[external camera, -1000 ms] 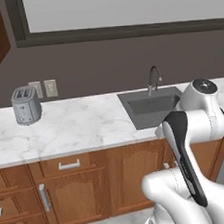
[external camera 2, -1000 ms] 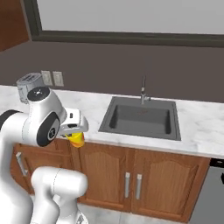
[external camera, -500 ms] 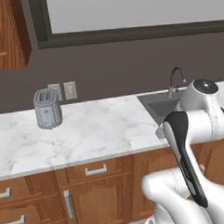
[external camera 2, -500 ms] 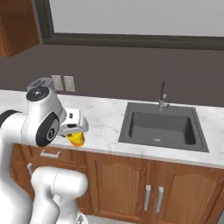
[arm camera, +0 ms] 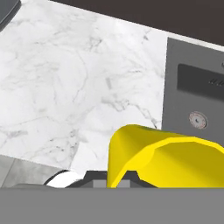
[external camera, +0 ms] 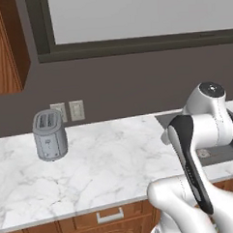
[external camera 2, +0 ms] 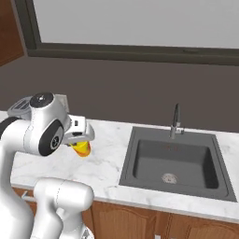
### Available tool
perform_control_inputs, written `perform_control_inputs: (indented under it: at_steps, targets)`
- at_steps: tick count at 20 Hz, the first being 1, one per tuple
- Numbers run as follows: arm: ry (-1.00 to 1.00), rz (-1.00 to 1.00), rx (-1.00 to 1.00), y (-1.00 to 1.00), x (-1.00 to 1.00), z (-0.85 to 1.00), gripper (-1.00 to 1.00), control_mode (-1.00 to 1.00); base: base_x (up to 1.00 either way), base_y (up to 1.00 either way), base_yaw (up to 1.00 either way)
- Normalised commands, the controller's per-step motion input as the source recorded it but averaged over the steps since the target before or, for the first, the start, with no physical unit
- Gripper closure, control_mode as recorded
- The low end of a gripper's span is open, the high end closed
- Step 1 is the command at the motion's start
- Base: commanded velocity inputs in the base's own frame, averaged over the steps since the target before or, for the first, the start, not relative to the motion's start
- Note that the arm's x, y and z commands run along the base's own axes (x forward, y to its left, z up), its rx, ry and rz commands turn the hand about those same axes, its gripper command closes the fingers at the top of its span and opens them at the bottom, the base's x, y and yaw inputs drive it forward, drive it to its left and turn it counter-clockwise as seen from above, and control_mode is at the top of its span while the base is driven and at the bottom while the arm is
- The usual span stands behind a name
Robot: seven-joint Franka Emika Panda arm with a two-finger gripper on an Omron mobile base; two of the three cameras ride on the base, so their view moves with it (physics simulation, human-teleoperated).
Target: Pick the cup and bowl from the counter and place them on the counter next to the sink.
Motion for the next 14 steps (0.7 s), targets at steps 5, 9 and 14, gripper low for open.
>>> perform_control_inputs:
  at_steps: [5,9,14]
  targets:
    - [0.00,0.00,0.00,0.00,0.00,0.00,1.00,1.00,0.00,0.00,0.00]
    - [0.00,0.00,0.00,0.00,0.00,0.00,1.00,1.00,0.00,0.00,0.00]
    - [0.01,0.00,0.00,0.00,0.00,0.00,1.00,-1.00,0.00,0.00,0.00]
